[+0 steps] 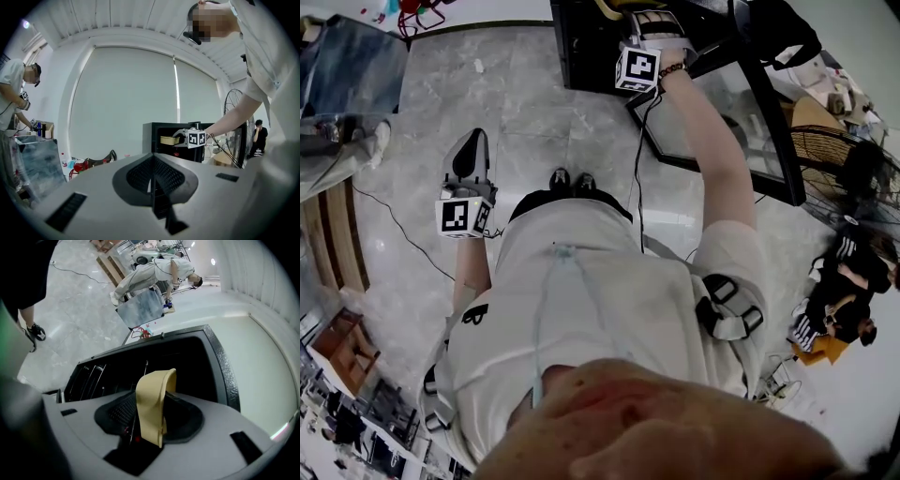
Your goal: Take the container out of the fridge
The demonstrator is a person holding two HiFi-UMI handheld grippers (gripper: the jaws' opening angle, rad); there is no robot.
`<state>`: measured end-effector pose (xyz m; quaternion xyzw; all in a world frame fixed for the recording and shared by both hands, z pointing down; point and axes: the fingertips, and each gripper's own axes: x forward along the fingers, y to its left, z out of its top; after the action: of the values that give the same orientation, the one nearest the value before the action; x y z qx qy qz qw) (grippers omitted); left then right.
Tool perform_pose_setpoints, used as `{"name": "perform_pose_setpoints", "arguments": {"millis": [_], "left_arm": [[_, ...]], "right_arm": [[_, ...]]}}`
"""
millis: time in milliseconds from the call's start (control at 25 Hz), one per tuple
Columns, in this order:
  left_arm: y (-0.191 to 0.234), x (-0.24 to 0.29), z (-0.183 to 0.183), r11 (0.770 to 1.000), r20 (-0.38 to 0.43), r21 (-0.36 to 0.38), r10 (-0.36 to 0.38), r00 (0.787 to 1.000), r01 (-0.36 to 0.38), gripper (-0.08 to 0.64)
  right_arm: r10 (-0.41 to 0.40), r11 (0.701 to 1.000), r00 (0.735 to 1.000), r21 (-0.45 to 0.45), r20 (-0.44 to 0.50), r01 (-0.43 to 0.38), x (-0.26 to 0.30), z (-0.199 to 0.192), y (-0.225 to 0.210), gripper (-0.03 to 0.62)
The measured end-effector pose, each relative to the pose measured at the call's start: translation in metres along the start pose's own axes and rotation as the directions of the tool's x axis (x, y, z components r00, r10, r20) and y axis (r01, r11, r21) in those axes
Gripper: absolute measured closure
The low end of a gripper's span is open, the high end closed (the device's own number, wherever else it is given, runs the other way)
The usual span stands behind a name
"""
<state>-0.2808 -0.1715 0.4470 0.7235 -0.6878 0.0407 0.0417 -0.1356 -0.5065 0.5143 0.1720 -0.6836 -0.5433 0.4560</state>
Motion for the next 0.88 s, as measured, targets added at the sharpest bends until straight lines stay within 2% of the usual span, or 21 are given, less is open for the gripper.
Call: {"name": "perform_pose_setpoints", "arguments": {"millis": [280,480,680,760,880], "left_arm": [[-0.014,0.023,0.004,0.995,0.024,0.0,-0.103,0.994,0.103,0.551],[-0.025,0.04,0.008,0.986,0.04,-0.015,-0.168,0.985,0.169,0.551],[-0.048,0.058,0.008,0.971,0.045,-0.022,-0.238,0.97,0.239,0.551],[-0.061,0.064,0.01,0.964,0.056,-0.009,-0.264,0.963,0.265,0.551],[-0.08,0.071,0.016,0.954,0.067,0.047,-0.3,0.952,0.297,0.551]], "right_arm": [[-0.005,1.0,0.996,-0.002,0.089,0.005,-0.068,0.028,0.013,0.413],[-0.095,0.992,0.981,0.099,0.168,0.079,-0.132,0.053,0.007,0.413],[-0.103,0.984,0.961,0.167,0.256,0.061,-0.197,0.076,0.02,0.414],[-0.11,0.981,0.951,0.185,0.288,0.058,-0.221,0.083,0.029,0.414],[-0.102,0.983,0.953,0.173,0.287,0.053,-0.244,0.087,0.048,0.414]]}}
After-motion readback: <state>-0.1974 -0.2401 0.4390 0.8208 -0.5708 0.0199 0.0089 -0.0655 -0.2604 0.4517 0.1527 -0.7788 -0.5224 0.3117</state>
